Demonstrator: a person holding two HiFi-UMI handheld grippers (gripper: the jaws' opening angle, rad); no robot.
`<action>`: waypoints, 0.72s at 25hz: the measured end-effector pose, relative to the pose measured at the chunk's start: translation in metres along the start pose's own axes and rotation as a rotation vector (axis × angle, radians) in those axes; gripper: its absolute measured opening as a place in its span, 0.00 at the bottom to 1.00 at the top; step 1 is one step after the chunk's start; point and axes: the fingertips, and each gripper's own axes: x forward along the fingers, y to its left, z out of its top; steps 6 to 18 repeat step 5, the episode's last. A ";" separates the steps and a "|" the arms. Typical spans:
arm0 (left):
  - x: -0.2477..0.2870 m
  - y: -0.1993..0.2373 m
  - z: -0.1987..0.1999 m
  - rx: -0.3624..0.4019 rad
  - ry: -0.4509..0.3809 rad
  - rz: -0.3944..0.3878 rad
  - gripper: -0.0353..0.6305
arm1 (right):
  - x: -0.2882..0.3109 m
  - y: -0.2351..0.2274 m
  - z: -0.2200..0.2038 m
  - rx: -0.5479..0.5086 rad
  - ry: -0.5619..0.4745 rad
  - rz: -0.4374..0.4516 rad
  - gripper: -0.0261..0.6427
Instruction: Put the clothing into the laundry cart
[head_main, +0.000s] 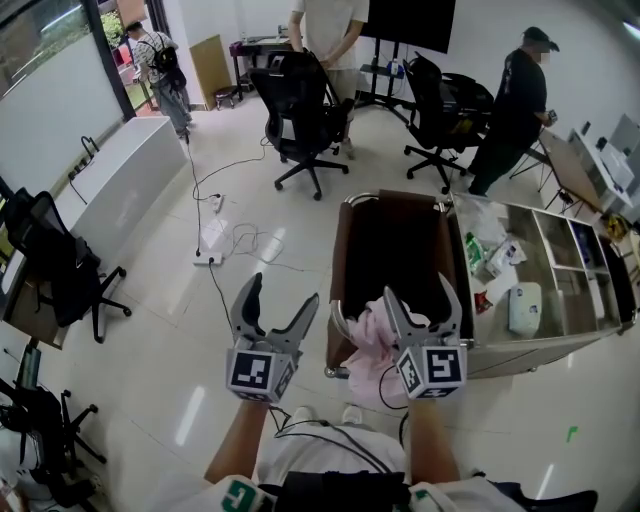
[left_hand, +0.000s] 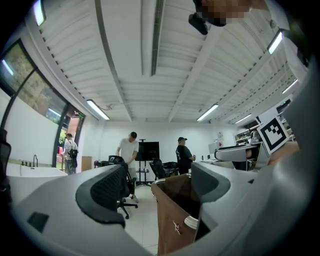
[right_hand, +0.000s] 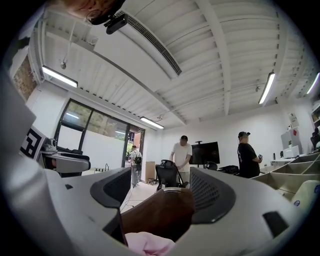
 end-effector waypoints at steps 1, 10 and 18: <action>-0.001 0.002 -0.003 0.006 0.000 0.001 0.67 | 0.000 0.002 0.000 -0.001 0.002 0.002 0.62; -0.002 0.008 -0.009 0.025 -0.004 0.002 0.67 | 0.003 0.008 0.001 -0.007 0.003 0.015 0.62; -0.002 0.008 -0.009 0.025 -0.004 0.002 0.67 | 0.003 0.008 0.001 -0.007 0.003 0.015 0.62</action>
